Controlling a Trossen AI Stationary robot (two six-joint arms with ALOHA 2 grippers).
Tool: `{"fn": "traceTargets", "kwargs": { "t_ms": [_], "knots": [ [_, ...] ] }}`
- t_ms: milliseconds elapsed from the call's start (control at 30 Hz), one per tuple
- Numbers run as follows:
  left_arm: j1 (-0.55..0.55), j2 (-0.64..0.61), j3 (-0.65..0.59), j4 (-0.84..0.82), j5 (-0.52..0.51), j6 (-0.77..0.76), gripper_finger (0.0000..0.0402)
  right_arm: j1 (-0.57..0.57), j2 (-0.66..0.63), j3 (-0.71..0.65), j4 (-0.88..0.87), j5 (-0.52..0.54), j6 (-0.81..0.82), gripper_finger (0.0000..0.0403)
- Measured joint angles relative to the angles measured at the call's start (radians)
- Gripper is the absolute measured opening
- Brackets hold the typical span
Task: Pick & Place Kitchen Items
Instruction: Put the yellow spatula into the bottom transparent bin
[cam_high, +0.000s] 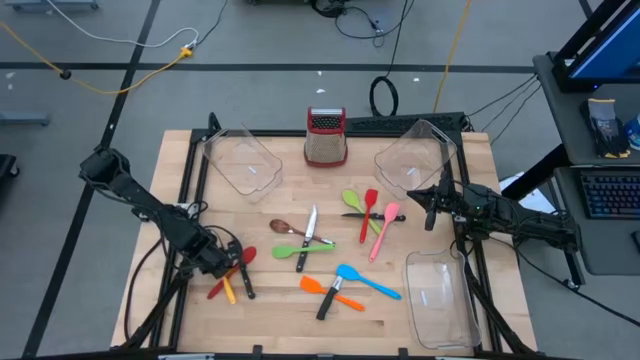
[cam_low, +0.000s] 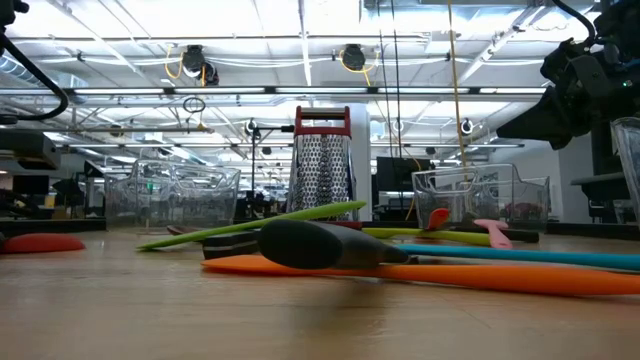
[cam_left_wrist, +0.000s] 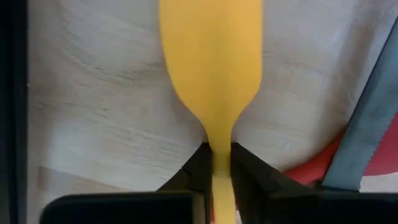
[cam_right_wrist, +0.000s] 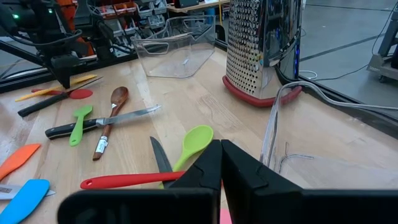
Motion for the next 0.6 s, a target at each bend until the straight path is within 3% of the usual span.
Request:
{"fn": "traceTargets", "kwargs": {
  "t_ms": [167,300,600],
  "knots": [
    [-0.001,-0.025,0.012,-0.055,-0.057,0.019,0.0009,0.0,0.0,0.0,0.0,0.0,0.0,0.0],
    [0.002,-0.05,0.045,-0.17,-0.147,0.035,0.0009,0.0,0.0,0.0,0.0,0.0,0.0,0.0],
    [0.002,-0.094,0.262,-0.392,-0.237,0.102,0.0007,0.0,0.0,0.0,0.0,0.0,0.0,0.0]
  ]
}}
